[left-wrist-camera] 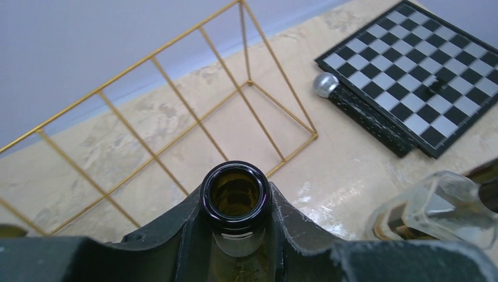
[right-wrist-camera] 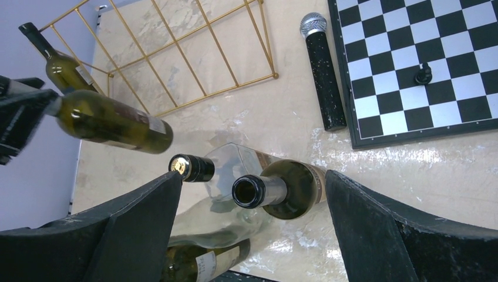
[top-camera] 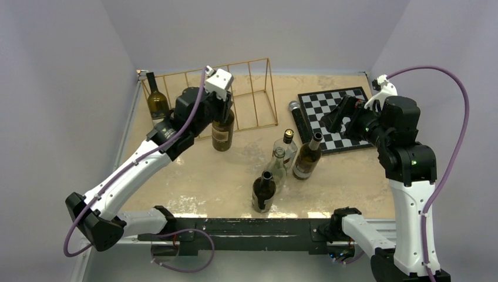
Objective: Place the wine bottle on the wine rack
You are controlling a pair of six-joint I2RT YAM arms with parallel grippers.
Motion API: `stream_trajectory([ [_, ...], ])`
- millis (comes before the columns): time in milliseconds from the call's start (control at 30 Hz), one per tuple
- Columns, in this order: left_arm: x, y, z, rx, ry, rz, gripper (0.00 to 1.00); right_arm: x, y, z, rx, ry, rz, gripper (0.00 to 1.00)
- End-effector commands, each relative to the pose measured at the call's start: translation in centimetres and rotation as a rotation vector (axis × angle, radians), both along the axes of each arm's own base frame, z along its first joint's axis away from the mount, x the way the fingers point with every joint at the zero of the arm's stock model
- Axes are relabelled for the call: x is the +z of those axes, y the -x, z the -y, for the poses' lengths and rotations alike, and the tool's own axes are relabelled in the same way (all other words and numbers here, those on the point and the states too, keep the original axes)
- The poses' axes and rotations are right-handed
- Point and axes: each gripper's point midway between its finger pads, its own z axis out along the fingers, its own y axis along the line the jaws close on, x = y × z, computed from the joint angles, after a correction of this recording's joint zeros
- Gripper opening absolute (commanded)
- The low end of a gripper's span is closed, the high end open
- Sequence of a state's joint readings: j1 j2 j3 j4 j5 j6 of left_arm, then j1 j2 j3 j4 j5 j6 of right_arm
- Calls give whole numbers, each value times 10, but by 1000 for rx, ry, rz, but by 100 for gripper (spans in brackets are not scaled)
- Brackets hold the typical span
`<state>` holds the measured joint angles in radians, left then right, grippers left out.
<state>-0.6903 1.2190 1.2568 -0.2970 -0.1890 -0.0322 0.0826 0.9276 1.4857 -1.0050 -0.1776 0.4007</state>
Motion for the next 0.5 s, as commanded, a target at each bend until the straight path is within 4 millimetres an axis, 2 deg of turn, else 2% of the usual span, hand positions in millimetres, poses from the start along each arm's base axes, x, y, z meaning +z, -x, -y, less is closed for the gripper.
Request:
stream_trajectory([
  [0, 69, -10, -51, 176, 86, 132, 0, 12, -2, -5, 19, -26, 42, 97],
  [233, 69, -30, -114, 381, 96, 94, 0, 10, -2, -6, 24, -31, 41, 97],
  [467, 59, -50, -153, 486, 170, 39, 0, 9, -2, -6, 24, -31, 38, 97],
])
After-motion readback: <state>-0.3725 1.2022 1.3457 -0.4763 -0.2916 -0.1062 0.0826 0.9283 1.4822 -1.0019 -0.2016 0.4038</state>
